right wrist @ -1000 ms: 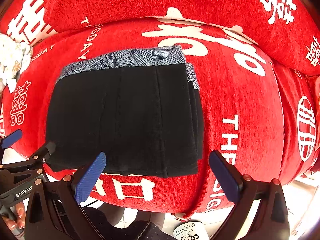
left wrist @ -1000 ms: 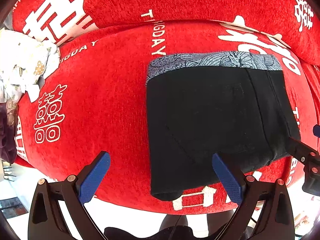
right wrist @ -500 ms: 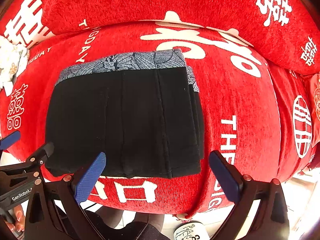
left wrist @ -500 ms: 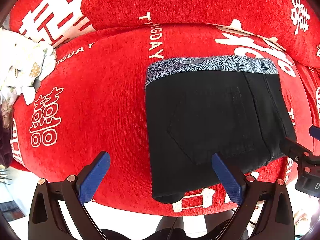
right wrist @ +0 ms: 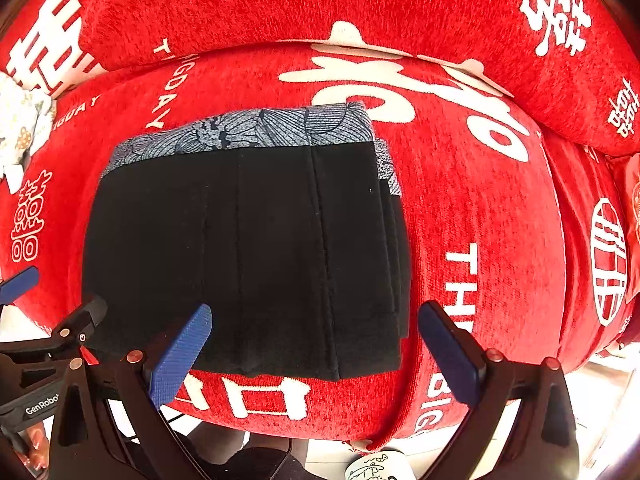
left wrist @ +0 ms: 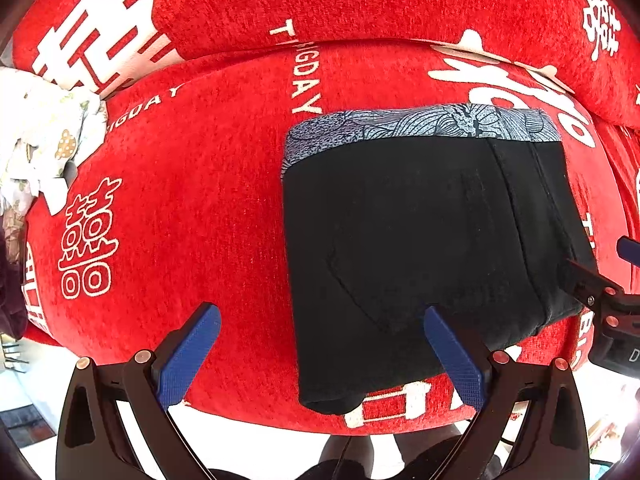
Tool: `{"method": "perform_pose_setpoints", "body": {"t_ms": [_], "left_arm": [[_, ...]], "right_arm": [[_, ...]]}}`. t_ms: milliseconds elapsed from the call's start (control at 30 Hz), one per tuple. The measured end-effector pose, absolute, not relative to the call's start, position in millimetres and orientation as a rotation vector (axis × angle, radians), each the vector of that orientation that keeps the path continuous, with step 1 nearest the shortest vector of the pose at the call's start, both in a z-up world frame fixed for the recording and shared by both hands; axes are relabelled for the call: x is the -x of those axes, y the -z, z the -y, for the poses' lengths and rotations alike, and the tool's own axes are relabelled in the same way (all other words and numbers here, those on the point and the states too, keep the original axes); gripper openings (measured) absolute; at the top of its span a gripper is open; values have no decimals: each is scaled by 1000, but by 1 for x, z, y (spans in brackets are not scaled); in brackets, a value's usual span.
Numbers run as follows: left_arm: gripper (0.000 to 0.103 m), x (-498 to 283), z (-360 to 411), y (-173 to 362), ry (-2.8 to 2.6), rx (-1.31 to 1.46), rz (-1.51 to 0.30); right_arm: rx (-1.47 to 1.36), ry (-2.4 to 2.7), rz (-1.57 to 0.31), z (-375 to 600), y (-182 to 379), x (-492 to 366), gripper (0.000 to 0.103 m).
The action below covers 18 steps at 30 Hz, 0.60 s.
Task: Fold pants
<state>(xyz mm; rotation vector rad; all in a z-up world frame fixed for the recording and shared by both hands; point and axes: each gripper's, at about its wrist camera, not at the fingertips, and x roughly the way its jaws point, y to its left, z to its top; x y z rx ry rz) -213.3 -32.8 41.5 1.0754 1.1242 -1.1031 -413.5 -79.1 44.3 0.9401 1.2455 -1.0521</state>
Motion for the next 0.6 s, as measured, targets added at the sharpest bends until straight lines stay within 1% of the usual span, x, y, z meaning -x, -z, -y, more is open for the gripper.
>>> {"method": "perform_pose_setpoints", "body": {"t_ms": [367,600], "left_arm": [[102,220,42,-38,1062,-1081,-1137],[102,225,44,-39,1052,-1105,-1070]], "right_arm": [[-944,1005,-1281,89,-40,421,103],[-962,970,-1288,89,-35,427,103]]}}
